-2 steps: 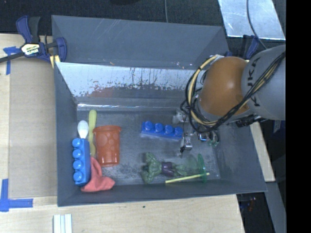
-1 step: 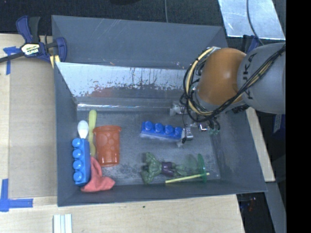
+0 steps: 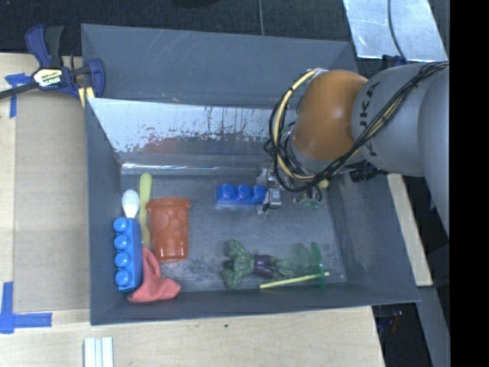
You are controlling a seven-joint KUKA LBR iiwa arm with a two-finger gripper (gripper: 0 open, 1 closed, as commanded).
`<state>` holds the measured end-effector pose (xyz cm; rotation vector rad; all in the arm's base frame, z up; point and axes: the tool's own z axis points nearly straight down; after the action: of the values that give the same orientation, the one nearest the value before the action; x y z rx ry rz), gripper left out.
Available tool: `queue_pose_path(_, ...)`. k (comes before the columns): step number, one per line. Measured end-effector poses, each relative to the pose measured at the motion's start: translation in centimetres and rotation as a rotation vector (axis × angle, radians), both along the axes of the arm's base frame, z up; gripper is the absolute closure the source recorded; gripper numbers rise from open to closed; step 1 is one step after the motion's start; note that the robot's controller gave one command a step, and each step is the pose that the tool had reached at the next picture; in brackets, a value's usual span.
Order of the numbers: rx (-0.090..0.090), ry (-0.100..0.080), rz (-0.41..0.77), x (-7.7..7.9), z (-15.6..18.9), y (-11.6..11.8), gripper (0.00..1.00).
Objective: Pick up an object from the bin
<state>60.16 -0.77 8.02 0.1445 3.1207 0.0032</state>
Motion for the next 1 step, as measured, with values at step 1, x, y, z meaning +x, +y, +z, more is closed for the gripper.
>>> queue_pose_path(1, 0.0, 0.0, 0.001, 0.0, 0.0, -0.01, 1.0)
